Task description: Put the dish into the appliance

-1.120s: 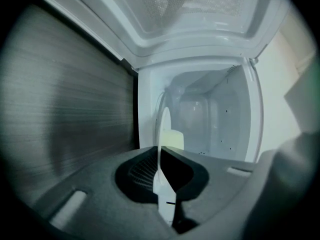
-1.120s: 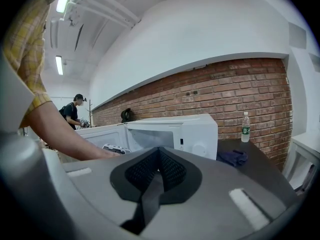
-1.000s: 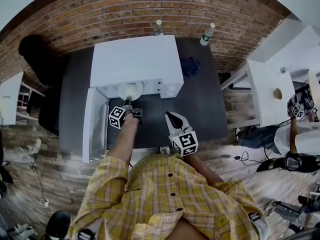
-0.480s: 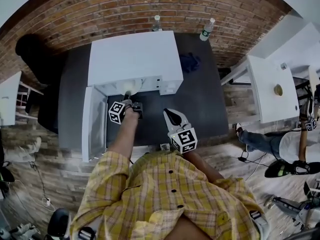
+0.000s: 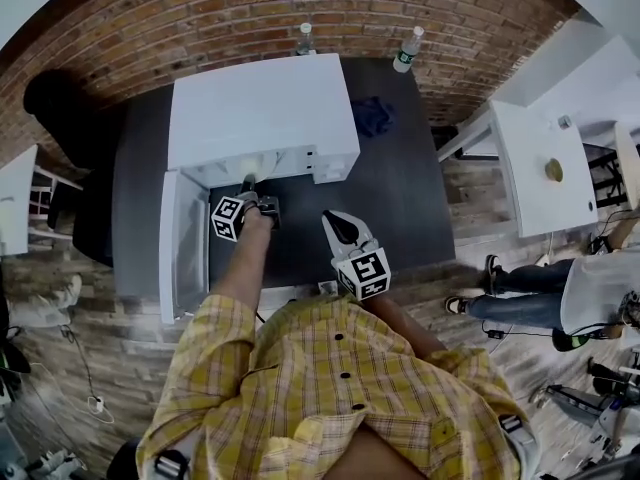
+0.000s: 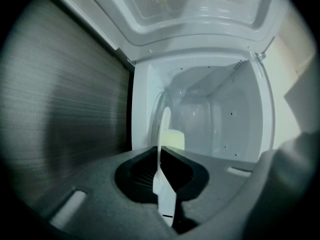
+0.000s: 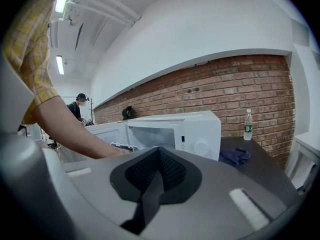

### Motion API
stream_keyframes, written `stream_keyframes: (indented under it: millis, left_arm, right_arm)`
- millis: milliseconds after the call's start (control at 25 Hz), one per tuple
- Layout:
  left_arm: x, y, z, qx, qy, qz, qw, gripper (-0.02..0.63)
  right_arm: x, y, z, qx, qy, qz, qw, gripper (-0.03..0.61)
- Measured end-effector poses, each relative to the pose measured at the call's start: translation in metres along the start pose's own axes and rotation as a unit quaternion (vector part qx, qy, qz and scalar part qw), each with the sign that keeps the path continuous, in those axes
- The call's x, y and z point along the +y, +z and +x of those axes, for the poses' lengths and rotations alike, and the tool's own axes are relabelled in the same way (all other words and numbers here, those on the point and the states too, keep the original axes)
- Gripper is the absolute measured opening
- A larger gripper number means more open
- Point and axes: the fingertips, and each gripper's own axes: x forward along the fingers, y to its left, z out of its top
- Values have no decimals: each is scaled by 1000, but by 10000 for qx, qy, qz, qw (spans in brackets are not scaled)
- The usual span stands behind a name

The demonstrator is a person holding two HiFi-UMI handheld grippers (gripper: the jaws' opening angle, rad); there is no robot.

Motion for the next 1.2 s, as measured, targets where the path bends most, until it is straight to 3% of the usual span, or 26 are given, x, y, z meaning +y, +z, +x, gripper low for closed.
stream_keyframes:
  millis: [200, 440, 840, 960, 1200]
  left_arm:
    - [0, 0, 0, 20, -42, -41, 10000, 19]
    - [-4, 2, -8, 85, -157, -64, 9998, 120]
    - [-9, 0, -47, 340, -581, -7, 9977, 130]
    - [-14, -5, -64, 486, -794, 81, 9956, 121]
    - [-31, -13, -107, 636, -1167, 321, 9906, 0]
  right_arm:
    - [-4, -1, -1, -10, -28, 33, 10000, 3]
    - [-3, 1, -2, -47, 17, 34, 10000, 3]
    - [-6, 4, -9, -112, -4, 92, 9999, 2]
    - [-3, 3, -13, -117, 9, 123, 9999, 2]
    - [4, -2, -17, -146, 51, 173, 9997, 2]
